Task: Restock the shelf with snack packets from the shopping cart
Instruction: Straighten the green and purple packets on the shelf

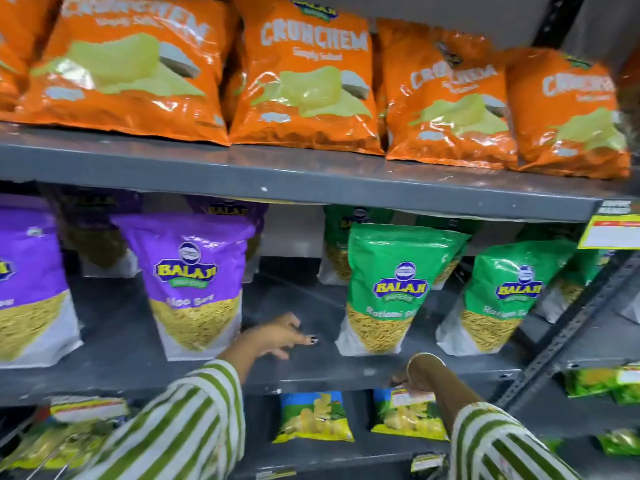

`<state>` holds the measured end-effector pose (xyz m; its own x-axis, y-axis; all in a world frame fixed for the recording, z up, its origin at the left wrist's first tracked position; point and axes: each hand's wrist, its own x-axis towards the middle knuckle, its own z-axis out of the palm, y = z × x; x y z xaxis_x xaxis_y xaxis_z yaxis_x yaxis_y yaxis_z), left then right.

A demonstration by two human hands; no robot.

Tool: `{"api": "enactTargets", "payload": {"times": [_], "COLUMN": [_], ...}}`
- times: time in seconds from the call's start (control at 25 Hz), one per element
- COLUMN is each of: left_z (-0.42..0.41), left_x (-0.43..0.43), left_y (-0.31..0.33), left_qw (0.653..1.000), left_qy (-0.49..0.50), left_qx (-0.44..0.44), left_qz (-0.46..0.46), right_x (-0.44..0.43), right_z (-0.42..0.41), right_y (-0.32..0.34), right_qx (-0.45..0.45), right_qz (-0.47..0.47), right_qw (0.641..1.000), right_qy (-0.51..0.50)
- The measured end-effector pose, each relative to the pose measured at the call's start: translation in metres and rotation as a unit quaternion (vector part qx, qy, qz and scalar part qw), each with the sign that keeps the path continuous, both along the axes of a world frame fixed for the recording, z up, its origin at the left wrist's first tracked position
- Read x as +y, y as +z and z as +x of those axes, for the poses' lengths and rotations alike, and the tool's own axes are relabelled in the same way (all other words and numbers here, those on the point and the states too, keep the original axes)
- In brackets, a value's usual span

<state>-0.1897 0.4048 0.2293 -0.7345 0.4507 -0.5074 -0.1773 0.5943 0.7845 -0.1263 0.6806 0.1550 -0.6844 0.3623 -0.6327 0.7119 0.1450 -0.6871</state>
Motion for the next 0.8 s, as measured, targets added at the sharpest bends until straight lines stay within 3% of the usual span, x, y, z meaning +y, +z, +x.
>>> {"api": "enactTargets", "payload": {"times": [0.08, 0.16, 0.24, 0.48, 0.8], "left_z": [0.008, 0.014, 0.019, 0.023, 0.033], "left_x": [0.051, 0.083, 0.093, 0.091, 0.100], "left_y": [-0.006, -0.010, -0.015, -0.013, -0.007], "left_qw": [0.997, 0.992, 0.988, 0.971, 0.978], "left_qy": [0.029, 0.032, 0.049, 0.100, 0.093], "left_qx": [0.068, 0.103, 0.128, 0.217, 0.186], "left_qz": [0.039, 0.069, 0.073, -0.002, -0.013], "right_x": [0.026, 0.022, 0.017, 0.002, 0.011], "right_z": [0.005, 0.012, 0.008, 0.006, 0.012], "right_y": [0.014, 0.047, 0.051, 0.044, 0.049], "right_qx": [0.104, 0.181, 0.232, 0.267, 0.251], "right_qz": [-0.004, 0.061, 0.067, 0.035, 0.033], "right_qw": [0.993, 0.982, 0.969, 0.961, 0.965], "right_qy": [-0.058, 0.007, 0.054, 0.065, 0.070]}}
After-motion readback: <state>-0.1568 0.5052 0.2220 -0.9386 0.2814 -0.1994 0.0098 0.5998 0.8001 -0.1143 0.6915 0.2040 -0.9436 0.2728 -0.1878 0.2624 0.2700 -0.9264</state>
